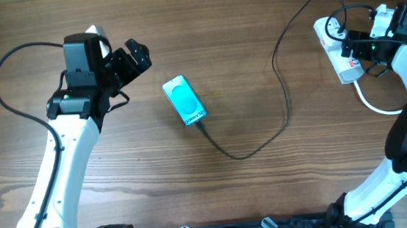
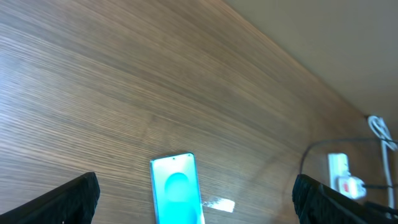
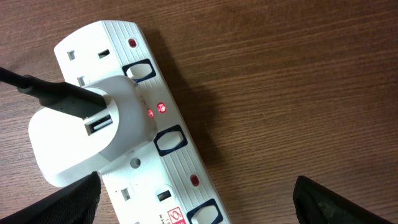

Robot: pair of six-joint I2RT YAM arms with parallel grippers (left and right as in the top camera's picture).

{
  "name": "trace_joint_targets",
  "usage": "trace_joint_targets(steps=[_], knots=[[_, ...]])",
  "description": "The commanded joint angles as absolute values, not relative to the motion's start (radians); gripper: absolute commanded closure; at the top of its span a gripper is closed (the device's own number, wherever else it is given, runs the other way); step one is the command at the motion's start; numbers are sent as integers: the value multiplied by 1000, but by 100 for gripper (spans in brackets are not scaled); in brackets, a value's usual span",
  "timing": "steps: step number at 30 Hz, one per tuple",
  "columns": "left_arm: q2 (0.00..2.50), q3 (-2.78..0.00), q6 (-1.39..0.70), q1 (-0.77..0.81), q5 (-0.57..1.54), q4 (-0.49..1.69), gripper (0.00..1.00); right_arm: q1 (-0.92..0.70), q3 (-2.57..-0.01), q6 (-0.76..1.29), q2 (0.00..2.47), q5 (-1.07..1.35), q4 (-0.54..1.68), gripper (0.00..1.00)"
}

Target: Plug charger to phone and switch on socket

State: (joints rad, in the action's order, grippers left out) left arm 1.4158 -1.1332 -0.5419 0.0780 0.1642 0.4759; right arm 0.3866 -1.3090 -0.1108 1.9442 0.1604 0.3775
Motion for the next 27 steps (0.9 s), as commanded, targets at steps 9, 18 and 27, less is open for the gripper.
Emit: trace_joint_targets(steps=[9,18,27], knots=[[1372,-716,-258,76,236,-136,0,387,-1303,-125,1928,173,375,0],[1265,-290,-323,75,235,-420,0,387,-1303,-125,1928,173,375,0],[1004,-52,-323,76,208,-459,0,387,-1303,-124,1928,173,375,1]])
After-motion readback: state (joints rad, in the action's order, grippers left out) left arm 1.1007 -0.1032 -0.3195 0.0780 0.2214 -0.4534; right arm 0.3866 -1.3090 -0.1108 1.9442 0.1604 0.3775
